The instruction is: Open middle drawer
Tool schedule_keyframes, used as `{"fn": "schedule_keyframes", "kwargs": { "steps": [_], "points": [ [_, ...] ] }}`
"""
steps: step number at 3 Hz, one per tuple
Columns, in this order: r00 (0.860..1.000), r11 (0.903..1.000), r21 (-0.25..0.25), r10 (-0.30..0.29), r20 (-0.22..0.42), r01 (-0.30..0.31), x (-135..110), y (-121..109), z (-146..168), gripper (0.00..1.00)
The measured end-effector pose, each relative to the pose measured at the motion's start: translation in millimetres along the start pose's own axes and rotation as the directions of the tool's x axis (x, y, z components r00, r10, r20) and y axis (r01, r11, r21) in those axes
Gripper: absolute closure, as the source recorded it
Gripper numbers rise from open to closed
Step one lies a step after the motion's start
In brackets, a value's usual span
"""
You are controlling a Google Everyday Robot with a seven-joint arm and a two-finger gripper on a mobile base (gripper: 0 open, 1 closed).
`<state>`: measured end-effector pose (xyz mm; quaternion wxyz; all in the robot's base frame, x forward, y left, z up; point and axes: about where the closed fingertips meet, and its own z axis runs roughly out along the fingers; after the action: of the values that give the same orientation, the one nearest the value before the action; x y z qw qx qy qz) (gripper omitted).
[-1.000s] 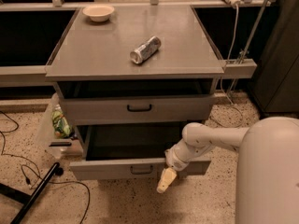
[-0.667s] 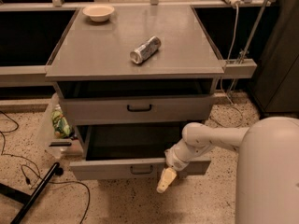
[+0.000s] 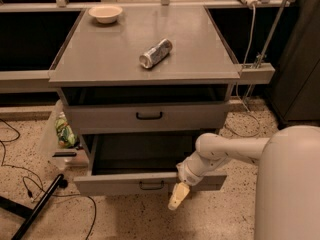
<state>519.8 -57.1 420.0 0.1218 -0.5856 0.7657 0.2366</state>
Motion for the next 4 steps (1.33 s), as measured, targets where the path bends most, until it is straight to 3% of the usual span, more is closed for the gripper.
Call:
{"fn": "schedule_keyframes", "kwargs": {
  "steps": [1, 2, 3, 4],
  "points": [
    [1.000, 0.9991, -0.030, 0.028, -0.005, -0.029, 9.2, 22.7, 5.4, 0.00],
    [1.000, 0.9991, -0.030, 0.028, -0.005, -0.029, 7.1, 23.9, 1.4, 0.00],
    [0.998, 0.9964, -0.057, 0.062, -0.009, -0.062, 16.8, 53.6, 6.7, 0.00],
    [0.998, 0.9964, -0.058, 0.062, -0.009, -0.063, 16.9, 53.8, 6.7, 0.00]
  ]
}}
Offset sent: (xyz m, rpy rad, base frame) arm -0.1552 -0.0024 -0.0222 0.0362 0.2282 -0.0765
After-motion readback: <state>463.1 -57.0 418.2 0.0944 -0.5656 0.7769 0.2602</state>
